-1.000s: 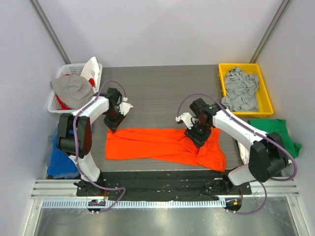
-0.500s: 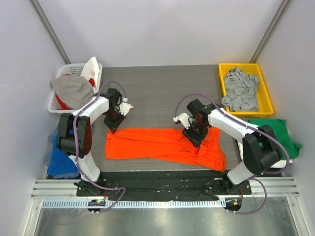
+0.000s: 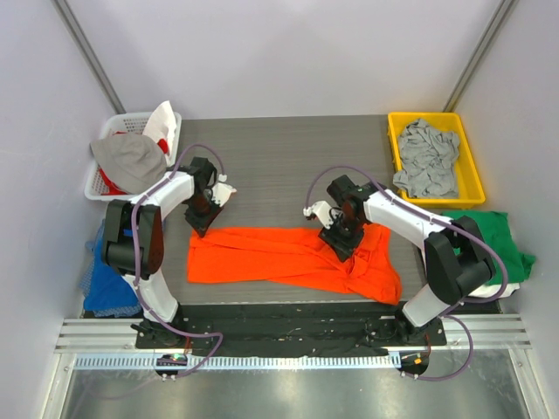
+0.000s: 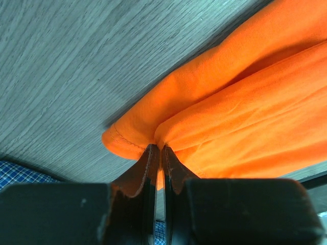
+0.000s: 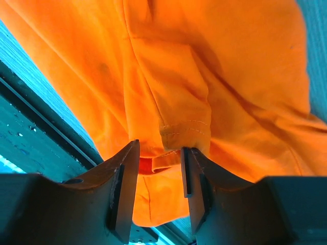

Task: Fold and stack the t-shirts
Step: Fold the tshirt

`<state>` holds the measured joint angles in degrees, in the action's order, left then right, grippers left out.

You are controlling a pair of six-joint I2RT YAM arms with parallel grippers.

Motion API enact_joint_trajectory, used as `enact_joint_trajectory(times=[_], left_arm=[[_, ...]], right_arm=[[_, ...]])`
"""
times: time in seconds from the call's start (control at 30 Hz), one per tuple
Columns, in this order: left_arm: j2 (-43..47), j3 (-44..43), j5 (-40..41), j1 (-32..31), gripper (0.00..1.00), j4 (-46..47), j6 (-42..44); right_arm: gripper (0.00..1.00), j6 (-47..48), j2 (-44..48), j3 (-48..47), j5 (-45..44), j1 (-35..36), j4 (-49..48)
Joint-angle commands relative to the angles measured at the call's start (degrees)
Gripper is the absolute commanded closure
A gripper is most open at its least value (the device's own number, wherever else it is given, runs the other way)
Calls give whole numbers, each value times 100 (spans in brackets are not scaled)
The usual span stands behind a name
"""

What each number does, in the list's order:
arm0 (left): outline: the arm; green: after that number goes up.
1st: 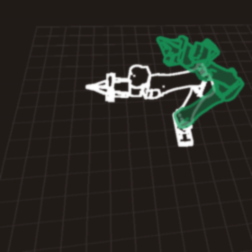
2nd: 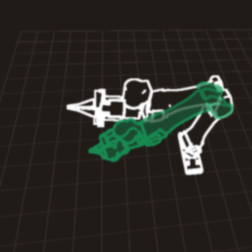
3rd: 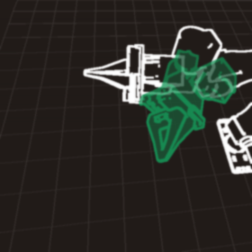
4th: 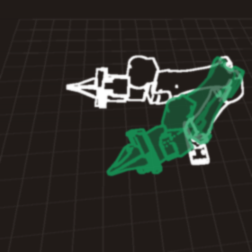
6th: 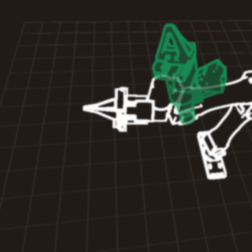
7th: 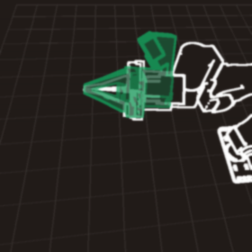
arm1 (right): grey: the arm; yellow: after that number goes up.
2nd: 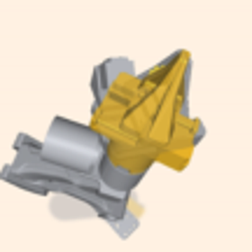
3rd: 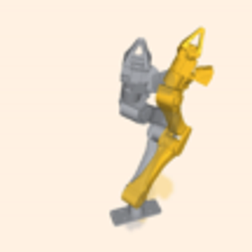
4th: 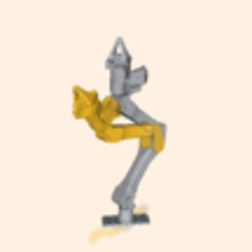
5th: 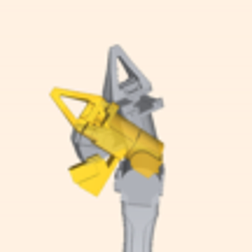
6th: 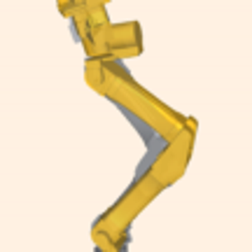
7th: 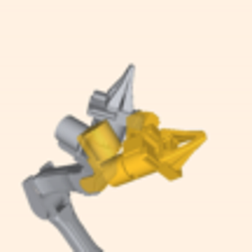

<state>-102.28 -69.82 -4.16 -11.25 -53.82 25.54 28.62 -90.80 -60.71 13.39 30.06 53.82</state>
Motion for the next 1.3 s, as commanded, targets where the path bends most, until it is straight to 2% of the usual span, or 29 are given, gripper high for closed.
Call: enact_joint_trajectory(times=[0.0, 0.07, 0.4, 0.6, 1.27], left_arm=[[-29, -5, -49, -27, 89, 47, -23], [-20, 4, -32, -27, 89, 39, -32], [-29, 74, 3, -27, 90, 100, -5], [-20, 118, 21, -27, 90, 118, -5], [-275, -198, 82, -27, 91, -32, -93]], right_arm=[[58, -23, -51, -231, 103, 52, -126], [65, -41, -113, -248, 155, 61, -126], [78, -129, -218, -196, 182, 193, -232], [99, -199, -78, -196, 138, 333, -162], [99, -146, 502, -468, 208, 1273, 1113]])
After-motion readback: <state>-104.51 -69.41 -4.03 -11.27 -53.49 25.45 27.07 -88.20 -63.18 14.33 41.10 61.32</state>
